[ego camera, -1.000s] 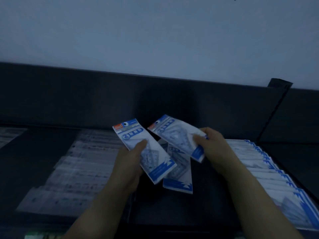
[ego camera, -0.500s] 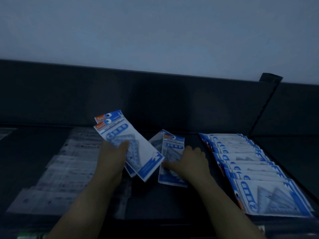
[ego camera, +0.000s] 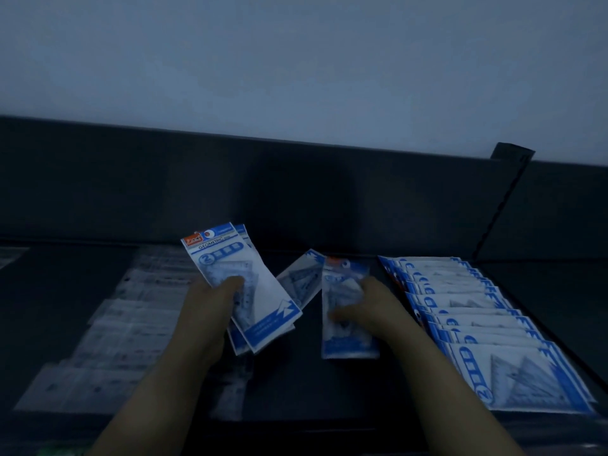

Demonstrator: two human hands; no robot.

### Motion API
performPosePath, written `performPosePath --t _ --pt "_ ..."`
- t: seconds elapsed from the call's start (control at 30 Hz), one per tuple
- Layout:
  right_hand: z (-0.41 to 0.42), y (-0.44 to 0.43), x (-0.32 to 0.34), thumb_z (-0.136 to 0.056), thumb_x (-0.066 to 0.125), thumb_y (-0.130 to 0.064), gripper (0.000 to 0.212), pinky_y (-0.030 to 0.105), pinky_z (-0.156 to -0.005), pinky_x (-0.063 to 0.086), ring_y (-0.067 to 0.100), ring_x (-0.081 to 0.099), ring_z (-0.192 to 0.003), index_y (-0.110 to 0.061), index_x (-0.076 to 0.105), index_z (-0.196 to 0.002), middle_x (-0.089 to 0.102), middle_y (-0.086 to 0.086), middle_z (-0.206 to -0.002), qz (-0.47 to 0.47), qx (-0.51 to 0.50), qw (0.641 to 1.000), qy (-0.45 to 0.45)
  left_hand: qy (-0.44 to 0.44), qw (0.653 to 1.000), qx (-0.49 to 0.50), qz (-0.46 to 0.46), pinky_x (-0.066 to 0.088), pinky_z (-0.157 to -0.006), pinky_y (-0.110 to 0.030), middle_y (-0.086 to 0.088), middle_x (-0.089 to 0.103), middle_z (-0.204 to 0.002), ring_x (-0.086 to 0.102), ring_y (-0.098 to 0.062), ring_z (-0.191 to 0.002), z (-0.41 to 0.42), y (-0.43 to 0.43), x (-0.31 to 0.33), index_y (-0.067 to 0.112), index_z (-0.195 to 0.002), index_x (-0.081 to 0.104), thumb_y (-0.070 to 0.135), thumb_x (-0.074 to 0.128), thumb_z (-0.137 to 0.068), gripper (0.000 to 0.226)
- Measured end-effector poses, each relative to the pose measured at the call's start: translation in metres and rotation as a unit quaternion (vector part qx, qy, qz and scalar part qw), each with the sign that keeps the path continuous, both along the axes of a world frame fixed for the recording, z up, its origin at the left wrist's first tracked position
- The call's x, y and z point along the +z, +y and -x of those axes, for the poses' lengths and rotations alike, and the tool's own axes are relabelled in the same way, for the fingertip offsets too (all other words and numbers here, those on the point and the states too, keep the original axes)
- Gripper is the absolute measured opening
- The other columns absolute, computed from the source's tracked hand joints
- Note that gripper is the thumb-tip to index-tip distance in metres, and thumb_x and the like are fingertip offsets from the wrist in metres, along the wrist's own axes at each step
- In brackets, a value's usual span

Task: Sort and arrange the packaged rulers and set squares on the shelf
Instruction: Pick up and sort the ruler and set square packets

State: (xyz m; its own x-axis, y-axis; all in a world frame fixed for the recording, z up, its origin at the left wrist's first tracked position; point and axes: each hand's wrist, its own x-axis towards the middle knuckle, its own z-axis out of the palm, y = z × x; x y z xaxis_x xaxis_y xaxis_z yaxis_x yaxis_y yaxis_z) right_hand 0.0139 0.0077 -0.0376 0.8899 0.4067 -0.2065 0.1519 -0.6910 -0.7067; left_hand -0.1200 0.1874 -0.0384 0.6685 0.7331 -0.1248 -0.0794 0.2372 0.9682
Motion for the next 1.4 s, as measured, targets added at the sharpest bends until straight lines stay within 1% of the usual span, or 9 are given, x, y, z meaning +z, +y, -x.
performPosePath --t 0.23,0.33,0.47,0.6,0.83,0.97,1.17,1.27,1.4 --pt "0.023 0.014 0.014 -0.086 0.068 -0.015 0.023 0.022 -0.059 0.056 0.017 0.070 -0.075 -0.007 0.060 -0.105 0.072 0.011 -0.097 -0.321 -0.008 0.946 0.053 -0.023 0.993 -0.118 -0.004 0.056 -0.066 -0.033 -0.007 0.075 -0.088 0.071 -0.026 -0.082 -0.012 -0.017 -0.004 0.011 -0.100 0.068 0.017 0.075 -0.076 0.026" --pt "0.023 0.033 0.010 -0.089 0.065 -0.022 0.024 0.022 -0.066 0.055 0.015 0.067 -0.081 -0.010 0.058 -0.109 0.069 0.007 -0.099 -0.281 0.025 0.958 0.054 -0.002 0.990 -0.132 -0.044 0.058 -0.060 -0.029 -0.007 0.075 -0.096 0.073 -0.023 -0.082 -0.016 -0.021 -0.005 0.010 -0.110 0.065 0.005 0.078 -0.073 0.039" --pt "-0.006 0.036 0.000 -0.098 0.048 -0.016 0.030 0.008 -0.084 0.036 0.014 0.052 -0.113 -0.009 0.057 -0.126 0.055 0.009 -0.130 -0.102 0.095 0.976 -0.170 0.014 0.997 -0.061 -0.043 0.059 -0.066 -0.037 -0.012 0.071 -0.100 0.071 -0.026 -0.082 -0.010 0.004 -0.007 0.009 -0.115 0.060 -0.006 0.070 -0.078 0.041" --pt "-0.018 0.040 -0.016 -0.099 0.037 -0.012 0.045 0.031 -0.113 0.025 0.021 0.026 -0.140 -0.025 0.042 -0.142 0.031 0.001 -0.152 0.131 0.274 0.932 -0.199 0.009 1.000 -0.013 -0.015 0.056 -0.071 -0.044 -0.016 0.070 -0.100 0.068 -0.031 -0.083 -0.001 0.032 -0.002 0.011 -0.114 0.060 -0.005 0.067 -0.081 0.037" --pt "-0.014 0.016 0.009 -0.092 0.048 -0.033 0.041 0.036 -0.102 0.034 0.028 0.040 -0.123 -0.037 0.049 -0.133 0.044 0.006 -0.137 0.262 0.210 0.914 -0.230 0.034 0.999 -0.034 -0.016 0.056 -0.073 -0.045 -0.016 0.070 -0.102 0.069 -0.034 -0.087 0.003 0.050 -0.002 0.011 -0.112 0.060 -0.004 0.064 -0.084 0.033" --pt "-0.022 0.021 0.017 -0.082 0.068 -0.036 0.079 0.035 -0.113 0.024 0.023 0.023 -0.140 -0.026 0.026 -0.149 0.023 0.001 -0.155 0.233 0.221 0.939 -0.124 0.049 0.997 -0.057 -0.020 0.056 -0.073 -0.048 -0.016 0.070 -0.100 0.068 -0.034 -0.085 0.004 0.045 -0.002 0.013 -0.111 0.059 -0.007 0.060 -0.084 0.034" --pt "-0.026 0.020 0.021 -0.067 0.077 -0.049 0.063 0.032 -0.081 0.045 0.019 0.047 -0.107 -0.022 0.050 -0.117 0.051 0.003 -0.124 0.287 0.163 0.942 -0.054 0.041 0.996 -0.078 -0.031 0.052 -0.044 -0.024 -0.002 0.069 -0.083 0.068 -0.015 -0.063 0.008 0.040 -0.002 0.016 -0.103 0.059 -0.012 0.054 -0.084 0.034" --pt "-0.020 0.019 0.022 -0.084 0.066 -0.035 0.019 0.025 -0.061 0.042 0.018 0.056 -0.085 -0.018 0.058 -0.087 0.061 0.003 -0.093 0.174 0.118 0.976 -0.058 0.044 0.993 -0.098 -0.049 0.053 -0.054 -0.026 -0.001 0.069 -0.091 0.068 -0.016 -0.075 0.010 0.034 -0.004 0.016 -0.117 0.056 -0.010 0.054 -0.086 0.041" --pt "0.004 0.025 0.026 -0.094 0.055 -0.019 0.018 0.024 -0.055 0.048 0.014 0.065 -0.065 -0.010 0.068 -0.087 0.072 0.004 -0.079 -0.177 0.019 0.983 0.050 0.011 0.992 -0.113 -0.050 0.054 -0.061 -0.025 0.003 0.067 -0.093 0.066 -0.014 -0.080 0.006 0.014 -0.002 0.025 -0.103 0.057 -0.008 0.047 -0.092 0.036"
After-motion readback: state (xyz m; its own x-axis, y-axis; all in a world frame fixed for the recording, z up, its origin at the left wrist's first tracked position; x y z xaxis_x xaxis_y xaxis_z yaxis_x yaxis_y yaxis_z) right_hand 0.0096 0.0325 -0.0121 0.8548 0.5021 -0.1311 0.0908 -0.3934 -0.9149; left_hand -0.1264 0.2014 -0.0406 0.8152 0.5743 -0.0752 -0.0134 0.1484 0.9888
